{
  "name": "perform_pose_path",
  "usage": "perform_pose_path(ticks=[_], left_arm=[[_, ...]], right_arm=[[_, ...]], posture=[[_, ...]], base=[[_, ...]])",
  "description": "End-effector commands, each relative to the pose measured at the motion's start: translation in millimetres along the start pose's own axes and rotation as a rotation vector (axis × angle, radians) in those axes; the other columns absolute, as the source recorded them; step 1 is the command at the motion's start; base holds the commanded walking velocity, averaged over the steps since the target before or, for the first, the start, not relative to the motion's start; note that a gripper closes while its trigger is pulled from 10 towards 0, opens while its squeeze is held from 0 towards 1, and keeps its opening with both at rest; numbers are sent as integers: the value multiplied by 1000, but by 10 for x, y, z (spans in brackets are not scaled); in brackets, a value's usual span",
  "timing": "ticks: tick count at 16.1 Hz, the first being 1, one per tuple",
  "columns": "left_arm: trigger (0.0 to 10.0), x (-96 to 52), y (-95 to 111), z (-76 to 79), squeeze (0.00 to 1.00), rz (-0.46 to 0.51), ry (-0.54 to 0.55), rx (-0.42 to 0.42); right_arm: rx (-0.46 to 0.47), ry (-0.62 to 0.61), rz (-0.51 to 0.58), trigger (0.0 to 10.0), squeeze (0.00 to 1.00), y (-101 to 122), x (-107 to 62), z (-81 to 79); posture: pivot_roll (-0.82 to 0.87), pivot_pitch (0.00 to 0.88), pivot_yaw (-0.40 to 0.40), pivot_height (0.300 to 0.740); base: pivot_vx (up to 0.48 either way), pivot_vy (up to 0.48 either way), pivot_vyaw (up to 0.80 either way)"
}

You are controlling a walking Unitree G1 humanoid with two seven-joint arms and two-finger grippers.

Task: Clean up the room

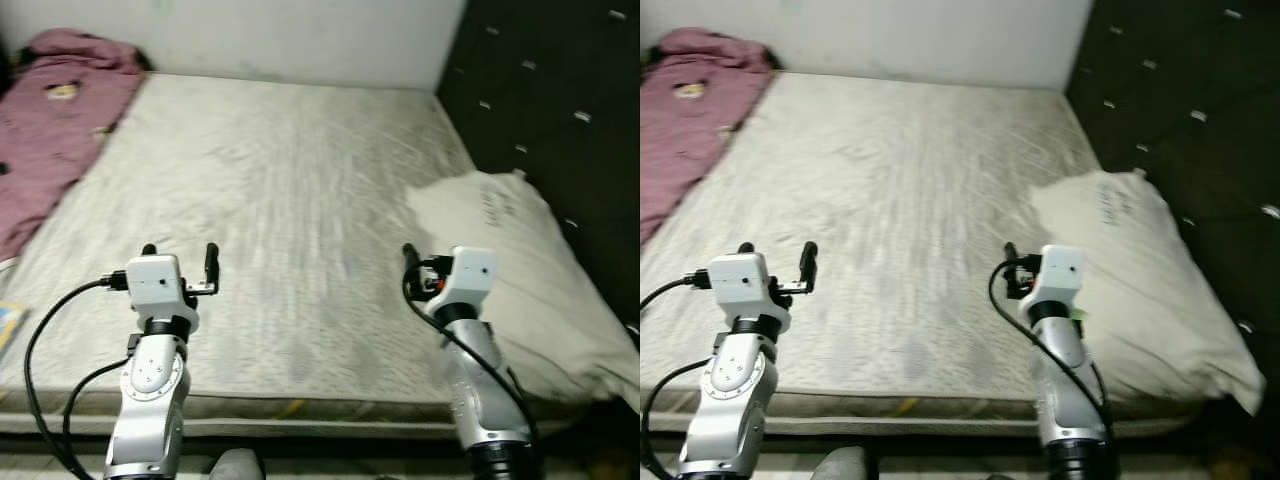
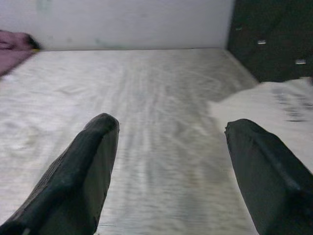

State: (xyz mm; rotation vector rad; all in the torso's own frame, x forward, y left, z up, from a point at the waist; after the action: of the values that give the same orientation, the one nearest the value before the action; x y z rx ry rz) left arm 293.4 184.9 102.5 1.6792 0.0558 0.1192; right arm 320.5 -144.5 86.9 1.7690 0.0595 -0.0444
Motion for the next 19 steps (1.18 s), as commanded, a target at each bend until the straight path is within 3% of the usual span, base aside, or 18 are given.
perform_pose_path(ticks=[1,19], left_arm=[[10000,3,-12,-5,0,-10,-1,-8],[10000,16,-28,3,0,-22,14,-31]], right_arm=[[-4,23,15,10000,0,57,8,-32],[-16,45,-32,10000,0,-21,19,-61]], posture=[[100,0,-55,740],[99,0,-56,740]], base=[[0,480,0],[0,480,56]])
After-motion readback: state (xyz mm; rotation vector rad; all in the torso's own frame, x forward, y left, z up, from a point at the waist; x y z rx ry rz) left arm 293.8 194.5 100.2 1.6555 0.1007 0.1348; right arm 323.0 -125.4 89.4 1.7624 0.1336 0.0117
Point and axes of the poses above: a point about 5 cm out from each wrist's last joint towards the gripper, its own x axis pointing out of the wrist towards the gripper, its own y axis along the axis of the wrist's last joint, z = x × y, the point moved 4 cm from there along x, pointing out of the wrist towards the gripper, and after that the axes turned 5 degrees about x, right-handed, at the moved point
